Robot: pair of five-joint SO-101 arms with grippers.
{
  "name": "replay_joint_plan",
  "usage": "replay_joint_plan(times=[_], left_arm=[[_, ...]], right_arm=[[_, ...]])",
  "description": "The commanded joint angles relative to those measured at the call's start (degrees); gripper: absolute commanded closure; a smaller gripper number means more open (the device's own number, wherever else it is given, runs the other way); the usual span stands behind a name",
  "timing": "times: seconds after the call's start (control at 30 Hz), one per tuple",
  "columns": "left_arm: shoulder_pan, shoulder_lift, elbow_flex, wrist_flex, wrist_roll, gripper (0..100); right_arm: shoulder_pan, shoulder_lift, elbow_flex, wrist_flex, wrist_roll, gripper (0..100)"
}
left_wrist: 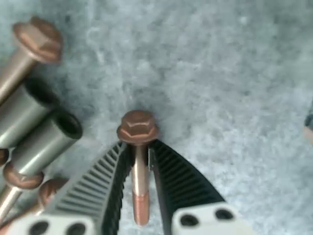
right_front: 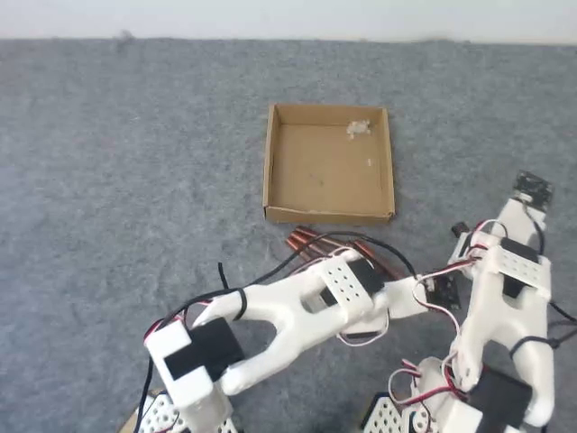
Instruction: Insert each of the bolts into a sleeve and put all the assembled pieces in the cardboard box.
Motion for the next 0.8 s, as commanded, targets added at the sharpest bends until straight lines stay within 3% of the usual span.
replay_joint_plan(times=[0.0, 0.2, 0.77], left_arm=[[-2.2, -3.25, 0.13, -1.05, -0.7, 99], [-2.29, -2.2, 0.48, 0.53, -0.88, 99], [-4.75, 1.49, -5.67, 1.23, 0.97, 99]], right_arm=[[1.98, -1.36, -3.34, -0.13, -2.02, 99.2], [3.56, -5.93, -1.49, -0.31, -5.89, 99.2], [3.56, -7.34, 0.18, -1.89, -5.71, 99.2]])
